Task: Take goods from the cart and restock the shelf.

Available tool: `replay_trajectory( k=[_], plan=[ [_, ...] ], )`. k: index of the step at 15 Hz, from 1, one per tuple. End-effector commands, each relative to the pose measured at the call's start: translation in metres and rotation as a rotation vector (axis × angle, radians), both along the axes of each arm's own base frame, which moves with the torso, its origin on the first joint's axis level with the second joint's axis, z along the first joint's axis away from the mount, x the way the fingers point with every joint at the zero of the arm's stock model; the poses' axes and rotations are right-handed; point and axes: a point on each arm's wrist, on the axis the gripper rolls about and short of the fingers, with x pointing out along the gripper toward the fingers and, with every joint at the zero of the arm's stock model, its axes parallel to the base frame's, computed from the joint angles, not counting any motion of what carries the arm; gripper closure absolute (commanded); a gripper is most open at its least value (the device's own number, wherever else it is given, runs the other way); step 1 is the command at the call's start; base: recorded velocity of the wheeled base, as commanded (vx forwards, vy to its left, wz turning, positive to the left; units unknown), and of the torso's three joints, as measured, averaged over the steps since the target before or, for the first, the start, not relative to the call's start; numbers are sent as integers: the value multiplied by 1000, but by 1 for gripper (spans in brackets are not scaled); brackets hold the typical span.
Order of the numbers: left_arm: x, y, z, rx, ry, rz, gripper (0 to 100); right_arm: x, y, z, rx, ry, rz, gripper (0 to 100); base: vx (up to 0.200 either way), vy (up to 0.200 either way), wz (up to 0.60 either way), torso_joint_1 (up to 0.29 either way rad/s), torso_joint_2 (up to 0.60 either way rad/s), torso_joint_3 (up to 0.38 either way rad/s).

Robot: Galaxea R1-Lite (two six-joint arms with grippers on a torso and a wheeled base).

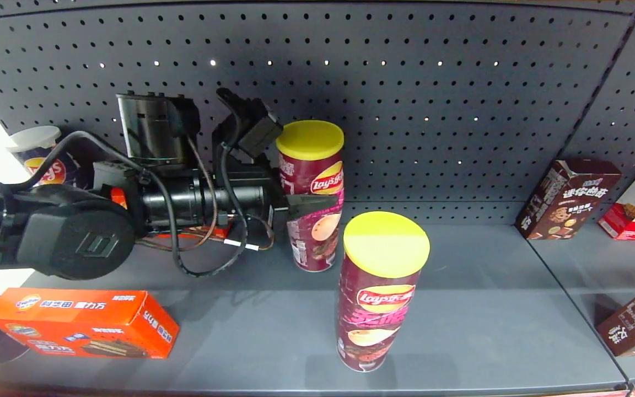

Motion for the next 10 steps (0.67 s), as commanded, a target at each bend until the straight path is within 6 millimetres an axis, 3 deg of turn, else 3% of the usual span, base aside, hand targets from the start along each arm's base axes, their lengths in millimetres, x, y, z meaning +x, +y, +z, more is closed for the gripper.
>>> replay_trajectory(
  k=[1,10],
  plan=[
    [22,-11,0,-12,-14,-9,100,0,0,0,1,0,0,0,0,0,0,0,0,0],
    [46,-26,-6,-21,-27,-34,100,0,0,0,1,0,0,0,0,0,0,0,0,0]
  ],
)
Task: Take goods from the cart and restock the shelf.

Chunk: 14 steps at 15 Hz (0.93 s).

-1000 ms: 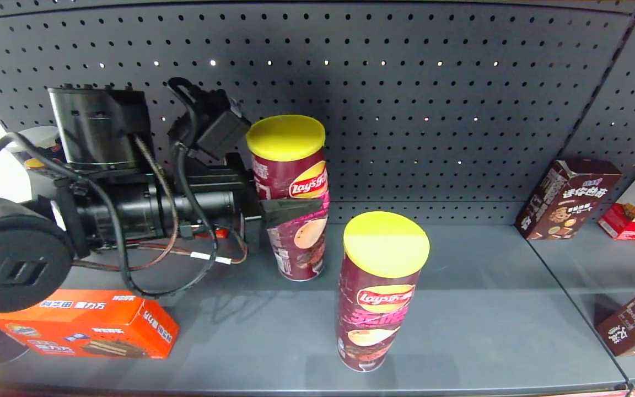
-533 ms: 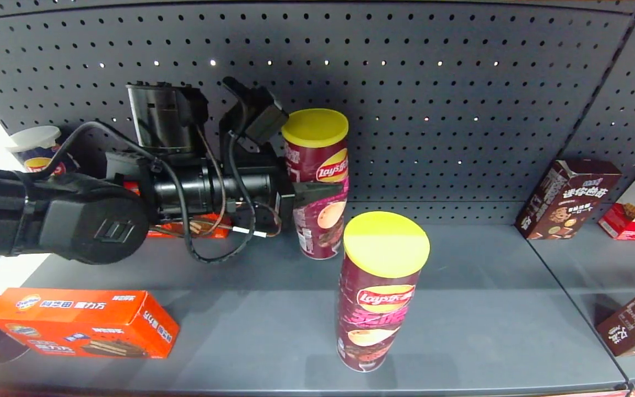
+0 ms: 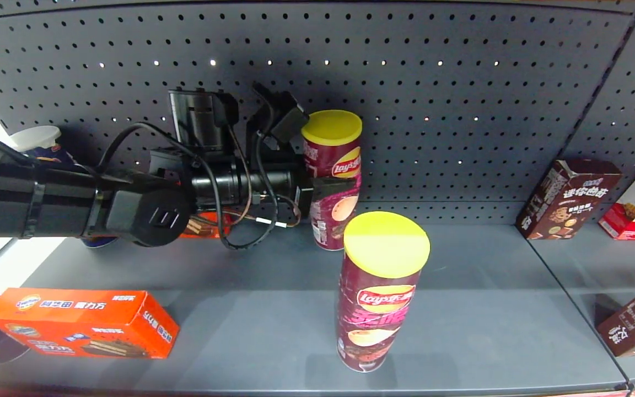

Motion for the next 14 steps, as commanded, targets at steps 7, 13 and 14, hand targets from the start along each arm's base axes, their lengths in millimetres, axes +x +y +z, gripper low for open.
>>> replay_trajectory(
  k=[7,13,14],
  plan=[
    [16,-13,-13,2,11,-39,100,0,0,0,-1,-1,0,0,0,0,0,0,0,0],
    [21,-16,-23,12,34,-40,100,0,0,0,0,-1,0,0,0,0,0,0,0,0],
    [22,-16,-24,14,38,-40,100,0,0,0,-1,-1,0,0,0,0,0,0,0,0]
  ],
)
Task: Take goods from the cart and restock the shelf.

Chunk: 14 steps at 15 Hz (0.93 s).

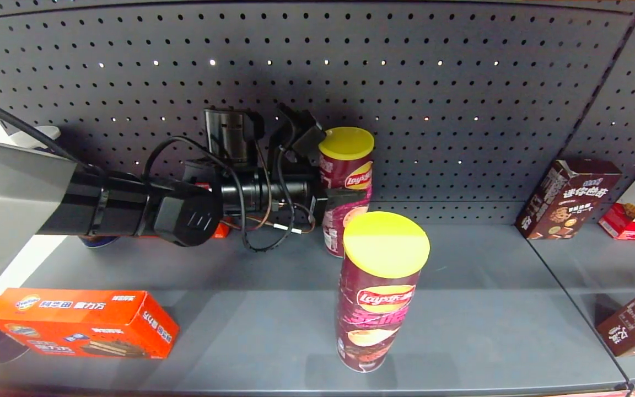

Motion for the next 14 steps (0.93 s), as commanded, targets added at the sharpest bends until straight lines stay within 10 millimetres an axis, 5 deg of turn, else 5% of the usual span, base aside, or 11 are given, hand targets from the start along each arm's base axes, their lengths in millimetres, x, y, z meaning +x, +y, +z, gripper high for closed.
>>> replay_trajectory(
  k=[1,7,8,14],
  plan=[
    [1,-1,-5,12,25,0,100,0,0,0,0,-1,0,0,0,0,0,0,0,0],
    [4,-3,-13,32,59,-3,100,0,0,0,0,-1,0,0,0,0,0,0,0,0],
    [4,-3,-13,32,59,-3,0,0,0,0,-1,-1,0,0,0,0,0,0,0,0],
    [-3,1,0,19,37,5,0,0,0,0,0,-1,0,0,0,0,0,0,0,0]
  ],
)
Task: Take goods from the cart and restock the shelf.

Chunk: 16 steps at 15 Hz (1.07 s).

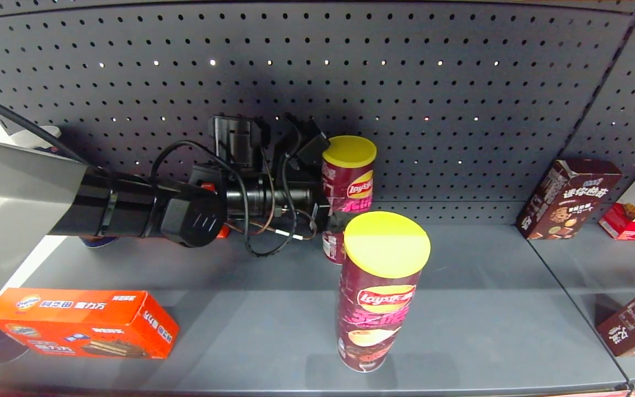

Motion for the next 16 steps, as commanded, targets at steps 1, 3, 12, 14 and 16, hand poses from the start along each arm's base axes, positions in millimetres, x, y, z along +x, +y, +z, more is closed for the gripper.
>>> replay_trajectory(
  k=[1,3,12,14,16],
  plan=[
    [-11,8,15,-11,-24,5,0,0,0,0,-1,-1,0,0,0,0,0,0,0,0],
    [-22,14,19,-9,-24,9,0,0,0,0,0,-1,0,0,0,0,0,0,0,0],
    [-85,50,1,158,-46,202,0,0,0,0,0,-1,0,0,0,0,0,0,0,0],
    [-77,48,3,181,-62,307,0,0,0,0,0,-1,0,0,0,0,0,0,0,0],
    [-73,47,3,184,-64,326,0,0,0,0,0,-1,0,0,0,0,0,0,0,0]
  ],
)
